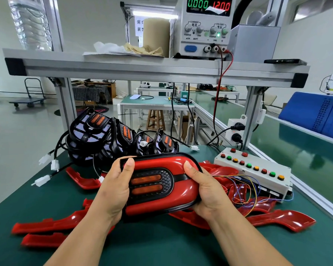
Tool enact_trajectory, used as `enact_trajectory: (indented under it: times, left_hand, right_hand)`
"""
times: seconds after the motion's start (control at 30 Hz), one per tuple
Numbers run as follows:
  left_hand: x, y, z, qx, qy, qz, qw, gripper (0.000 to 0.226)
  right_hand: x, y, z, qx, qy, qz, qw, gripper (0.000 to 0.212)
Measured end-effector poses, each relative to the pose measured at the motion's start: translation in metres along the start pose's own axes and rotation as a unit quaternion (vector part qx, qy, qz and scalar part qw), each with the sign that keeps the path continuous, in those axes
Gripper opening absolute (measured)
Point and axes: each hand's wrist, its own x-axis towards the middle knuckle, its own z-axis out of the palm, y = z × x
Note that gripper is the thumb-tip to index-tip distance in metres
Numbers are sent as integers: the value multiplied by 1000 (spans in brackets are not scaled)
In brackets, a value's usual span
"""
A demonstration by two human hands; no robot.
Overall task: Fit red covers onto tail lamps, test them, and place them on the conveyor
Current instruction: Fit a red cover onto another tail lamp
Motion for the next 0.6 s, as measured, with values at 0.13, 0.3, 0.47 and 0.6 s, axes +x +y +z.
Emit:
enact_trajectory:
  times: [0.13,0.3,0.47,0.6]
  left_hand:
    - [1,3,-3,-9,3,-31,999,36]
    - [-3,9,-7,-33,22,-105,994,48]
    - [-6,13,-3,-27,-4,-125,992,68]
    - [-8,14,-2,-34,-2,-97,995,65]
  right_hand:
    - [-2,-4,0,-2,-13,27,1000,52]
    - [-3,-8,-5,18,-42,63,997,55]
    - [-5,-8,-1,4,-27,68,997,46]
    - [-5,-6,-1,-4,-29,57,998,36]
